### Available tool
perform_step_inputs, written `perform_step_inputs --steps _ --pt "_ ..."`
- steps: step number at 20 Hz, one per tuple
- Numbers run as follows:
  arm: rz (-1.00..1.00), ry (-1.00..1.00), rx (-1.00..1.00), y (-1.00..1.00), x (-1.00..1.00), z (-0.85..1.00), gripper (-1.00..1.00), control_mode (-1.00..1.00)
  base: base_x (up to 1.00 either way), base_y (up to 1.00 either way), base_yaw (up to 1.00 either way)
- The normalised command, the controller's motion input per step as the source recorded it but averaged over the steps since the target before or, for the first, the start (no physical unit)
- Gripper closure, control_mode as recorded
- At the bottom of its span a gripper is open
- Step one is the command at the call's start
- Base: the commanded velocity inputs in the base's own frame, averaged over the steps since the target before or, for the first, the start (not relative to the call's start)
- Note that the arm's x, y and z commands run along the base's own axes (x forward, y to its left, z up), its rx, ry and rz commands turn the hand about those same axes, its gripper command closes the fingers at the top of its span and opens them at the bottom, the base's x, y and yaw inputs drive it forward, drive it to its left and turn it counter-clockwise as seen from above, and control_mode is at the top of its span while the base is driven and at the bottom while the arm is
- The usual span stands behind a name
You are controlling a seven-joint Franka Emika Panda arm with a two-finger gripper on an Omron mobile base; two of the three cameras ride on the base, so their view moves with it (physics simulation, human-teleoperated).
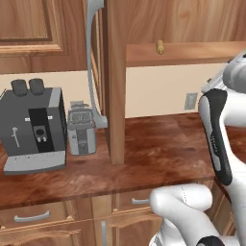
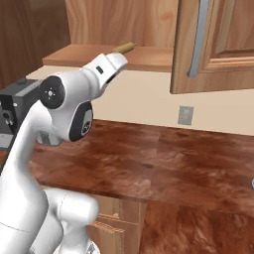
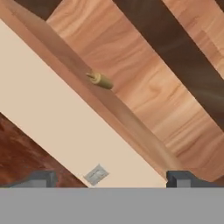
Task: Open the cabinet, retrieve the rolling pin, and place it next to the meat on the cutting board to prepare for tenderizing.
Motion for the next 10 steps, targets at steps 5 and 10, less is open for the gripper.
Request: perform_step_inputs --steps 5,10 --pt "-0.23 0.2 -0.1 -0.54 0.45 0.0 -1.0 -1.0 0.0 0.0 0.0" --pt "-0.23 0.19 -0.11 -0.59 0.32 0.0 -1.0 -1.0 0.0 0.0 0.0"
